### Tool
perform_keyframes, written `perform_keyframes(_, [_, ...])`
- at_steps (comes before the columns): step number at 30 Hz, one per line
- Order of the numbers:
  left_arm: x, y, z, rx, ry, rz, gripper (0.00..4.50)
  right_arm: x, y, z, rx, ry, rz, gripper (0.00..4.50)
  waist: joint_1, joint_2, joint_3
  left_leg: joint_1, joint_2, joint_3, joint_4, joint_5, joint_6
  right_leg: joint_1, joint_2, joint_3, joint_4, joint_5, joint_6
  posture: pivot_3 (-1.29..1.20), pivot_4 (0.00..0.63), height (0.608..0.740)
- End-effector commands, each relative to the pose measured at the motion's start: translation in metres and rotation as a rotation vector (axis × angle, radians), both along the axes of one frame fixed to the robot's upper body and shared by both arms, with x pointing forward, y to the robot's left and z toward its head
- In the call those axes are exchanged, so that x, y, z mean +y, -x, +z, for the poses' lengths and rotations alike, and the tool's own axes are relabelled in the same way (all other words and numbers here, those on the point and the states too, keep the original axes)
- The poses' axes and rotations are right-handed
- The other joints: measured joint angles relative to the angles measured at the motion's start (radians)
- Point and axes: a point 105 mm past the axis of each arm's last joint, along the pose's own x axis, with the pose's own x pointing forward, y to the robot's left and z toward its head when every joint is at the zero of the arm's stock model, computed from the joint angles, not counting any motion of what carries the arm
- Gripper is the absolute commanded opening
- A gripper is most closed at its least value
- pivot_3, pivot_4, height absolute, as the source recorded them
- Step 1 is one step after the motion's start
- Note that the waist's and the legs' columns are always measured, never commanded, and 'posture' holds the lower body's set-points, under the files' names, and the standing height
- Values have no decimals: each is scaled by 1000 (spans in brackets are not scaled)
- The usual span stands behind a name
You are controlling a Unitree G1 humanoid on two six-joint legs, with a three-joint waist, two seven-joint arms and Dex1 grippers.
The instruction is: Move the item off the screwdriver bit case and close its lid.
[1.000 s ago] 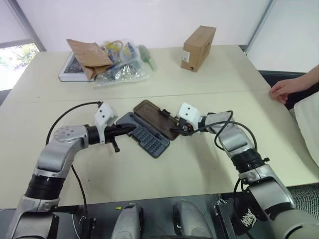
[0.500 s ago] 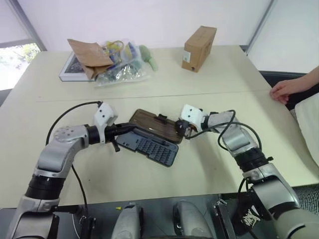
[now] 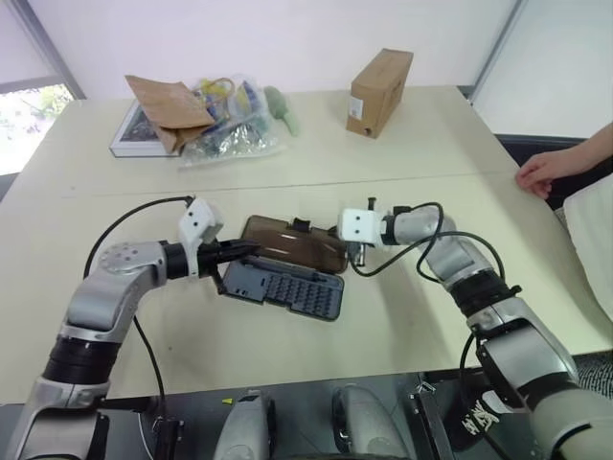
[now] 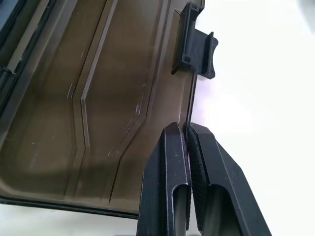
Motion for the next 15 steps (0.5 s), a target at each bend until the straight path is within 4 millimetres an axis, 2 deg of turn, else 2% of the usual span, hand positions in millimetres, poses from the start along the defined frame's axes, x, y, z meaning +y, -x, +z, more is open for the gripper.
perform_keyframes(1, [1, 4, 10, -10, 17, -27, 0, 13, 3, 8, -35, 4, 88, 55, 0, 0, 0, 0, 0, 0, 0, 0, 0, 0, 0, 0, 0, 0, 0, 0, 150, 740])
perform_keyframes(8, [0, 8, 7, 21, 6, -63, 0, 23, 3, 14, -91, 46, 196, 55, -3, 1, 0, 0, 0, 0, 0, 0, 0, 0, 0, 0, 0, 0, 0, 0, 150, 740])
perform_keyframes(15, [-3, 11, 7, 22, 10, -67, 0, 32, -3, 18, -130, 38, 218, 55, -5, 1, 0, 0, 0, 0, -1, 0, -1, -1, 0, 0, 0, 0, 0, 0, 150, 740])
